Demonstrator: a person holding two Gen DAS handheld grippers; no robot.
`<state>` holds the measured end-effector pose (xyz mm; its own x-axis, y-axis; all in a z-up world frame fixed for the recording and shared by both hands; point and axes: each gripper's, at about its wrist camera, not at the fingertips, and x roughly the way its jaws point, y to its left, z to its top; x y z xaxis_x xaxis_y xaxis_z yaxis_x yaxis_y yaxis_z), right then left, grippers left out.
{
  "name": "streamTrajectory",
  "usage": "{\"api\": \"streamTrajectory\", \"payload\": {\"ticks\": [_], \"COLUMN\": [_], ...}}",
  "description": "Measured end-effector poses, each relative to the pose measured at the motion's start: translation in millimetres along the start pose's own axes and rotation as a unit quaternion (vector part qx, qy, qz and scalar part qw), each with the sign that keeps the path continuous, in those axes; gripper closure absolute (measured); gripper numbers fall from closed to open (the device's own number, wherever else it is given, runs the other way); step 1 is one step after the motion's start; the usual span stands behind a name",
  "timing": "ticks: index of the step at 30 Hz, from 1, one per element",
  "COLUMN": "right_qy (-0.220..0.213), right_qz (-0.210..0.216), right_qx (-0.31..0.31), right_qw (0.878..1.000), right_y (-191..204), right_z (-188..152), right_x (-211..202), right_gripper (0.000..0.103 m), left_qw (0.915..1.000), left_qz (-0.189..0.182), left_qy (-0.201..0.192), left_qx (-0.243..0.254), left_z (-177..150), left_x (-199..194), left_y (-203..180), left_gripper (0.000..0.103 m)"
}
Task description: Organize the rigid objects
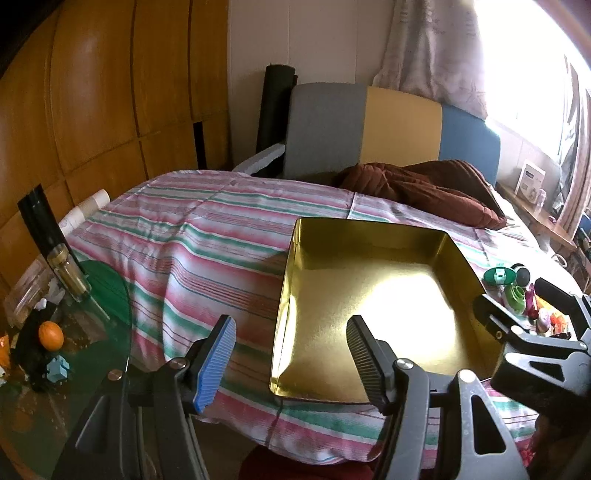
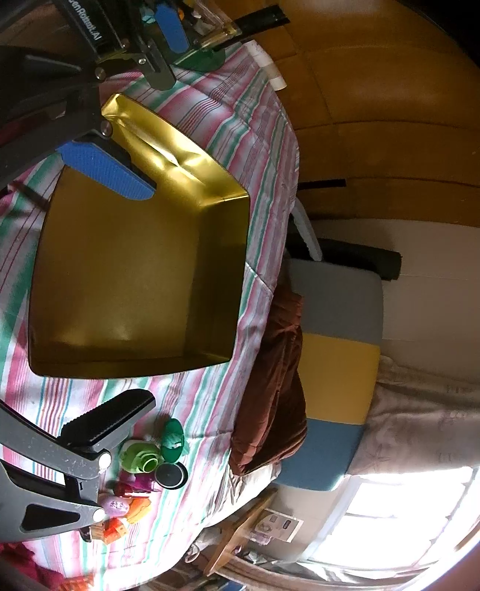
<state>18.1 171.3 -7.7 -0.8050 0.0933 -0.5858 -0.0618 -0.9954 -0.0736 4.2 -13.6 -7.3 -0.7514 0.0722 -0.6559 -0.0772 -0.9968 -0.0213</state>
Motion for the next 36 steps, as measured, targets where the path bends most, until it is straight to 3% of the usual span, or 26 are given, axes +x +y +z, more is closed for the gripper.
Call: {"api": "streamTrajectory", "payload": {"ticks": [7, 14, 21, 27, 31, 34, 36], "right_qy": [0.005, -0.005, -0.014, -0.010, -0.003, -0.008, -0.017], "right_qz": [0.000, -0.022, -0.096, -0.155, -0.173, -0.139, -0.138], "right_qx": [0.006, 0.026, 0.071, 0.142, 0.213, 0.301, 0.324], "right_qw": [1.000, 0.999, 0.993, 0.978, 0.962, 0.943, 0.936], "right_y": [-27.9, -87.4, -180.7, -268.2, -311.7, -341.6, -350.0], "right_z": [5.1, 15.3, 20.9, -0.2, -30.4, -40.4, -43.7], "right_x": [-0.4, -7.4, -13.2, -3.2, 1.3, -1.5, -5.5], "right_gripper": [0.000, 0.000, 0.000, 0.000, 0.000, 0.000, 0.000], "left_qw": [0.9999, 0.9996, 0.9986, 0.9960, 0.9936, 0.9914, 0.9897], "left_qz": [-0.007, -0.016, -0.031, -0.048, -0.055, -0.062, -0.069], "left_qy": [-0.002, -0.002, 0.000, 0.001, 0.002, 0.002, 0.004], "left_qx": [0.009, 0.023, 0.043, 0.075, 0.098, 0.115, 0.125], "left_z": [4.1, 6.6, 11.8, 16.4, 20.2, 22.6, 24.0], "left_x": [-1.5, 1.0, 4.2, 5.4, 7.5, 9.0, 11.4], "left_y": [-4.6, -14.4, -31.1, -57.0, -76.2, -91.5, -103.1], "left_gripper": [0.040, 0.040, 0.040, 0.040, 0.040, 0.040, 0.040]}}
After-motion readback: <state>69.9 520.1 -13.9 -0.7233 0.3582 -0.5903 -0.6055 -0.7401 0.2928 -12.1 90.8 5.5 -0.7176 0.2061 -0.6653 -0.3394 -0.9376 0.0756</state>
